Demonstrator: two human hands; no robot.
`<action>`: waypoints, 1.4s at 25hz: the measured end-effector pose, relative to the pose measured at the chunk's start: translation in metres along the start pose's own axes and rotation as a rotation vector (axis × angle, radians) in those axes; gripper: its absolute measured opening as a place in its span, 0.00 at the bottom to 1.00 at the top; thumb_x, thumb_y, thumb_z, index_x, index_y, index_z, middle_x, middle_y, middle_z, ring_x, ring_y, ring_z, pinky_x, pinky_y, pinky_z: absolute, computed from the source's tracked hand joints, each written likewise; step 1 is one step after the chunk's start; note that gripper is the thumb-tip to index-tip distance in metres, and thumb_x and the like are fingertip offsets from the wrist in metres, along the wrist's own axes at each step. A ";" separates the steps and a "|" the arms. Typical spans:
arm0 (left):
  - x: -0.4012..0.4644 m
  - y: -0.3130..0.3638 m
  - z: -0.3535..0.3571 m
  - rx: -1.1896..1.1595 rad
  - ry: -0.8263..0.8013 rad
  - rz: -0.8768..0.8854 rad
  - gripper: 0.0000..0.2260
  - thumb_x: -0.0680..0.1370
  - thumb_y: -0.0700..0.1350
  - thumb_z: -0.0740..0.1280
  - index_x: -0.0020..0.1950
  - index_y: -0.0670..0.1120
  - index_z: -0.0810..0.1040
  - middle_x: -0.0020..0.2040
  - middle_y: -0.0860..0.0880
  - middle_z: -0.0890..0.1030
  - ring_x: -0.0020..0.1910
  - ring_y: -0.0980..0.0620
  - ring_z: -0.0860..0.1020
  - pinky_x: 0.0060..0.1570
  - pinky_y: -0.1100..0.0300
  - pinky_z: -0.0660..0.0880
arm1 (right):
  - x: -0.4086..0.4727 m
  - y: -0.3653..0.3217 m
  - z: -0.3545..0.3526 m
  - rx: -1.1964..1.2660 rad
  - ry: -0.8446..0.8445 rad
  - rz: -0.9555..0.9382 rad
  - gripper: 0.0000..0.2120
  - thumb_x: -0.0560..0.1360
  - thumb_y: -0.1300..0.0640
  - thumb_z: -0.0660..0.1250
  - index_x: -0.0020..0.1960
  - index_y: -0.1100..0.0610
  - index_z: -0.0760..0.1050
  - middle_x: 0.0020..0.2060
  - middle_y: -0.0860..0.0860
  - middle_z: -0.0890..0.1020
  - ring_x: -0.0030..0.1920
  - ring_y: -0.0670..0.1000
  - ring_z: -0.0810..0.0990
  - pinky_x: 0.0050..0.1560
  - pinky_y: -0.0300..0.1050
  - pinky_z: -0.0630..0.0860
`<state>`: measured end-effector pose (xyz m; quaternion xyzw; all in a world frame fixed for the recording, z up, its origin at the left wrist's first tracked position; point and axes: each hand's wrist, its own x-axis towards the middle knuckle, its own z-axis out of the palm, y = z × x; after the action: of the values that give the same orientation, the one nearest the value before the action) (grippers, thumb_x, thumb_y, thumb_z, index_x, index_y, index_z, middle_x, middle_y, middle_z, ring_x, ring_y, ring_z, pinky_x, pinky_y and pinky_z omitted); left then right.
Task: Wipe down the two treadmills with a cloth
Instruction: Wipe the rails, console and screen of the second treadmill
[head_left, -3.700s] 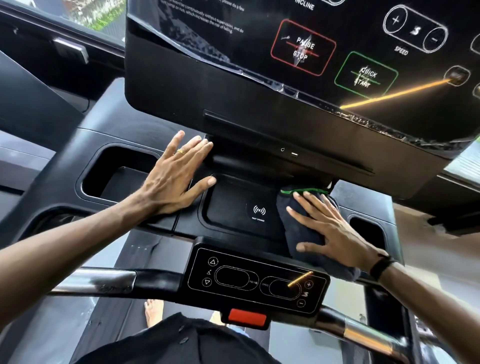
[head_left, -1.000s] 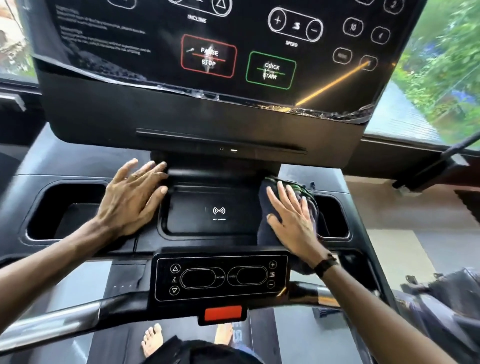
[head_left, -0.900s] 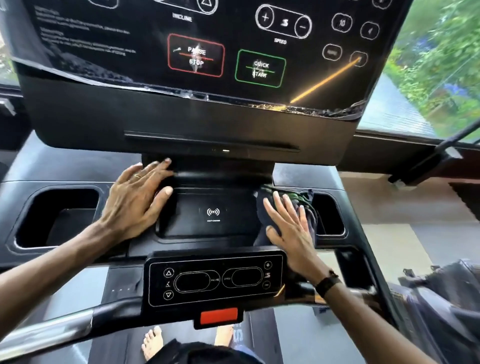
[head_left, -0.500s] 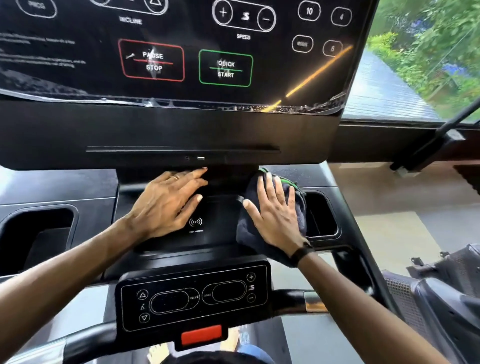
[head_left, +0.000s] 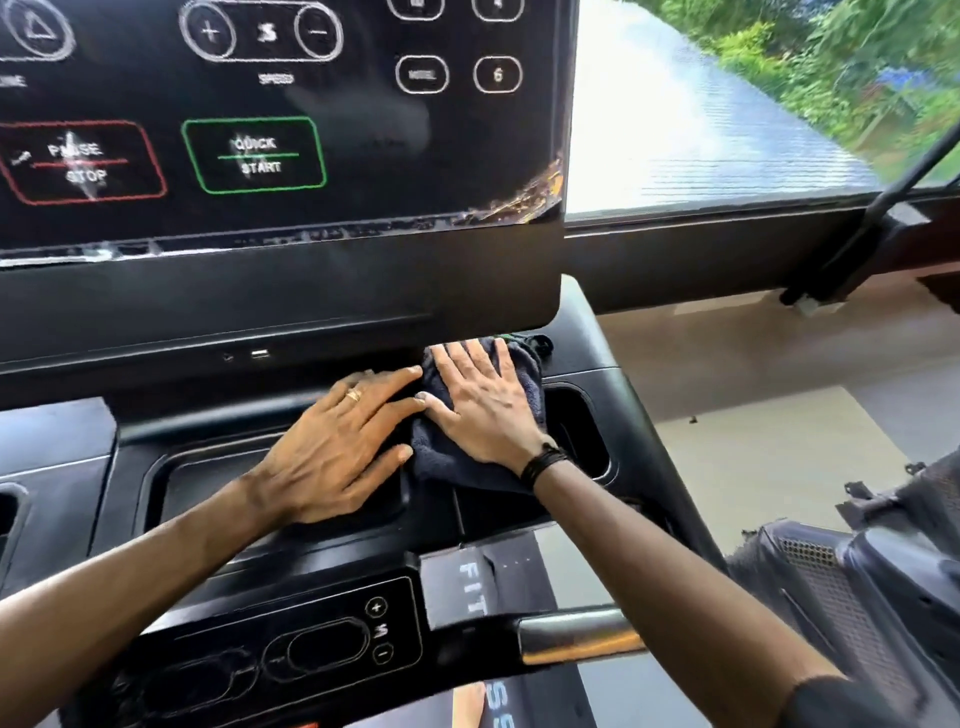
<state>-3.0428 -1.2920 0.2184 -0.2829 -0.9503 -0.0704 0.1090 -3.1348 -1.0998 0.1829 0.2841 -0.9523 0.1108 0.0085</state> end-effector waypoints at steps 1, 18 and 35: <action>0.007 0.005 0.002 -0.012 0.003 0.008 0.24 0.82 0.55 0.54 0.72 0.42 0.69 0.77 0.40 0.65 0.75 0.43 0.66 0.75 0.44 0.59 | 0.003 0.004 -0.001 -0.004 0.000 -0.019 0.39 0.75 0.35 0.39 0.79 0.53 0.59 0.77 0.51 0.64 0.78 0.54 0.56 0.78 0.60 0.42; 0.066 0.066 0.044 -0.116 -0.087 -0.108 0.32 0.81 0.64 0.48 0.76 0.44 0.63 0.80 0.47 0.54 0.80 0.50 0.52 0.76 0.42 0.41 | 0.069 0.174 -0.027 0.358 -0.080 0.570 0.36 0.77 0.30 0.50 0.80 0.43 0.51 0.81 0.50 0.52 0.79 0.57 0.52 0.76 0.62 0.54; 0.068 0.066 0.044 -0.237 -0.040 -0.115 0.29 0.80 0.63 0.52 0.76 0.48 0.64 0.80 0.52 0.56 0.80 0.52 0.54 0.76 0.39 0.45 | 0.052 0.167 -0.019 0.241 -0.071 0.517 0.33 0.78 0.32 0.51 0.80 0.42 0.50 0.80 0.56 0.53 0.78 0.62 0.55 0.74 0.66 0.55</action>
<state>-3.0691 -1.1933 0.1978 -0.2402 -0.9520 -0.1826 0.0516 -3.2696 -0.9878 0.1708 0.0347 -0.9728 0.2117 -0.0870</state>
